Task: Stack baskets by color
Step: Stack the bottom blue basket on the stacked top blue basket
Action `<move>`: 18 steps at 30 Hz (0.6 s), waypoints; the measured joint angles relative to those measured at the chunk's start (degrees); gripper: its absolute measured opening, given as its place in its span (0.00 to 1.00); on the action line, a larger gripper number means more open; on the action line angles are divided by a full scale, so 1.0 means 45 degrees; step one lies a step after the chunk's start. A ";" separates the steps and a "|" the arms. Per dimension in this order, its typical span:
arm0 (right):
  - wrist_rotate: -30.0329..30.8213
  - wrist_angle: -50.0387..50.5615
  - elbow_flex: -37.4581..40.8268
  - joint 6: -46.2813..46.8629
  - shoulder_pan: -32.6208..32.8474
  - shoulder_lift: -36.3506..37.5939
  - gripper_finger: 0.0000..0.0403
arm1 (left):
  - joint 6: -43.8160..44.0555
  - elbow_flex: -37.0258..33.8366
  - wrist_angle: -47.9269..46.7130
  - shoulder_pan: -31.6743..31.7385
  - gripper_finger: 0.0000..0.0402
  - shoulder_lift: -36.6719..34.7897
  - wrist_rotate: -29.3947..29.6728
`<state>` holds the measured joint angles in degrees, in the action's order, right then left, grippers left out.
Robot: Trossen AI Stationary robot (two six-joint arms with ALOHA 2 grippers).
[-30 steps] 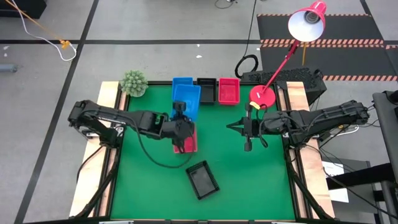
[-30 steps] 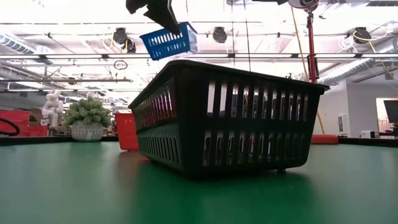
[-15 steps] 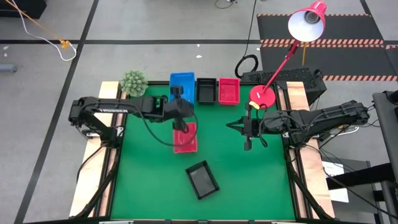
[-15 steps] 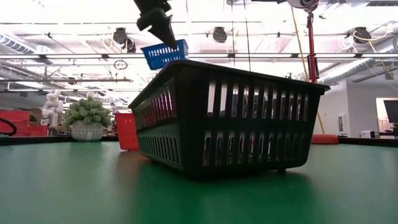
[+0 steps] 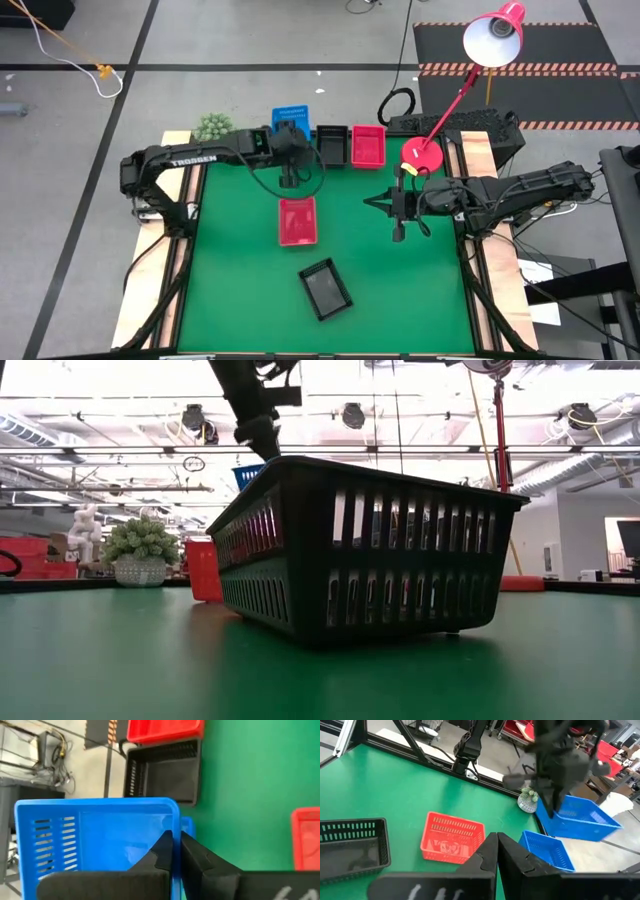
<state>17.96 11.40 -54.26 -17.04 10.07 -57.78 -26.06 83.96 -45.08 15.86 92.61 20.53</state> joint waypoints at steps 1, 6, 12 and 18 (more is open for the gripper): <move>0.0000 0.0006 0.0000 0.0000 0.0000 -0.0004 0.00 | -0.0057 -0.0003 -0.0061 0.0117 0.04 0.0048 -0.0034; -0.0005 0.0079 -0.0005 0.0009 0.0000 -0.0004 0.00 | -0.0403 -0.0009 0.0075 0.0500 0.02 0.0477 -0.0738; -0.0010 0.0185 -0.0005 0.0015 0.0000 -0.0003 0.00 | -0.0595 -0.0019 0.0210 0.0859 0.04 0.1138 -0.0728; -0.0010 0.0199 -0.0010 0.0015 0.0001 -0.0004 0.00 | -0.0759 -0.0024 0.0727 0.1265 0.03 0.1658 -0.1224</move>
<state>17.91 12.29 -54.30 -16.97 10.07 -57.80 -29.47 83.85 -41.81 21.55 100.07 15.03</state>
